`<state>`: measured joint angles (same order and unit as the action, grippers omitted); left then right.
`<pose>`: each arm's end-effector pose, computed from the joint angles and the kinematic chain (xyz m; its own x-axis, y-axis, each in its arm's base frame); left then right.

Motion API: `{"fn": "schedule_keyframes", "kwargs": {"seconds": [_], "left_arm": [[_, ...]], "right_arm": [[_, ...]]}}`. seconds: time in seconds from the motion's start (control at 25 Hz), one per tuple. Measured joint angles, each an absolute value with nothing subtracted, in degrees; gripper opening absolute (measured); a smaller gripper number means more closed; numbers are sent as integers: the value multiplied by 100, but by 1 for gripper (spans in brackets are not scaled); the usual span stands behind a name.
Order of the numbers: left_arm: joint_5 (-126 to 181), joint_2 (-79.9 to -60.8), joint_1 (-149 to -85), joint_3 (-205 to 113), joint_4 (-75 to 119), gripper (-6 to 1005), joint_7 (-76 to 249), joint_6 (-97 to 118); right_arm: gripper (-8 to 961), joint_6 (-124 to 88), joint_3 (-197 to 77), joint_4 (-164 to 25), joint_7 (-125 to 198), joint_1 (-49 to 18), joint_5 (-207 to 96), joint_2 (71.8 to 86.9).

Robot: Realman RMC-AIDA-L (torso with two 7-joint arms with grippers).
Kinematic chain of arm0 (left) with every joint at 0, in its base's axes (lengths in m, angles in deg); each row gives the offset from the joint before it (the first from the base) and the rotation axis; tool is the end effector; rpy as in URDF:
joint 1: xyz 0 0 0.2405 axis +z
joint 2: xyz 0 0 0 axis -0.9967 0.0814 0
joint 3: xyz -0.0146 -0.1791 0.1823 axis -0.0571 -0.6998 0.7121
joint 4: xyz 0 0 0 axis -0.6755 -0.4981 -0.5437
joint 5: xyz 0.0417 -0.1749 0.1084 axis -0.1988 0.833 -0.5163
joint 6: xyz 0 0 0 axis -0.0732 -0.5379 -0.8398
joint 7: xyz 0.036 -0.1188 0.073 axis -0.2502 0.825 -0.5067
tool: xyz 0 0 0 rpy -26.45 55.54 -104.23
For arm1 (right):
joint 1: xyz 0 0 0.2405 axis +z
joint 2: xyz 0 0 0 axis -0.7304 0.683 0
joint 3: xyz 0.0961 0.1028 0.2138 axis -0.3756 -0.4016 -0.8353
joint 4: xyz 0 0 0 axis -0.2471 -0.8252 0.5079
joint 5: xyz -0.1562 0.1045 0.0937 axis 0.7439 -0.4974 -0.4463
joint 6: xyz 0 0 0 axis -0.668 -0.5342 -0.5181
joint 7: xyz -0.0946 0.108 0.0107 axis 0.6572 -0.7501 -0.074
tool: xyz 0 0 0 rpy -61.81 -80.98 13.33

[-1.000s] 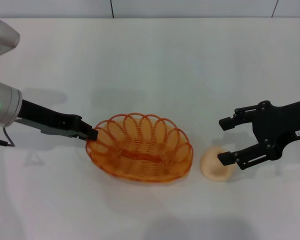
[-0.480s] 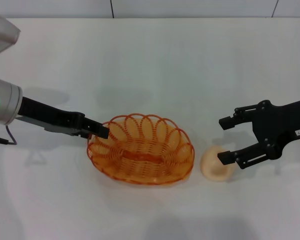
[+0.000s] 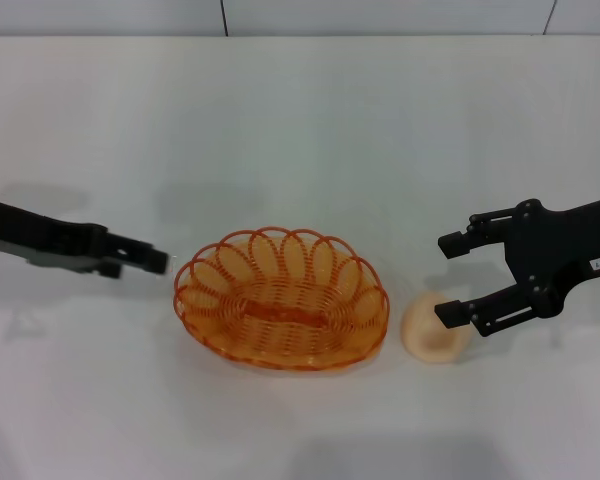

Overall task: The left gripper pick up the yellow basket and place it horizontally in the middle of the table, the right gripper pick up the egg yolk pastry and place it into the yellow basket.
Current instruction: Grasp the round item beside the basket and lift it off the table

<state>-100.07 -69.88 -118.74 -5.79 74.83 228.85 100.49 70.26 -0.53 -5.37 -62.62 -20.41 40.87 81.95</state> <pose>-0.2730 0.3382 0.0526 0.3026 0.9465 0.1122 0.9499 -0.2898 -0.1170 0.1928 0.3183 0.0247 0.9491 -0.2384 -0.2057 -0.2451 -0.9695 -0.0075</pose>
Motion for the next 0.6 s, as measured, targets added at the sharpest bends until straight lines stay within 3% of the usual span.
{"fn": "schedule_keyframes", "kwargs": {"seconds": [0.32, 0.6], "left_arm": [[-9096, -6739, -11531, -1556, 8526, 814, 22428, 10384], [-8107, -6680, -11451, -1688, 8604, 832, 21886, 10396]], "right_arm": [[841, 7017, -76, -536, -6274, -2047, 4087, 8195], [841, 7020, -95, -522, -6280, -2022, 4088, 8195]]}}
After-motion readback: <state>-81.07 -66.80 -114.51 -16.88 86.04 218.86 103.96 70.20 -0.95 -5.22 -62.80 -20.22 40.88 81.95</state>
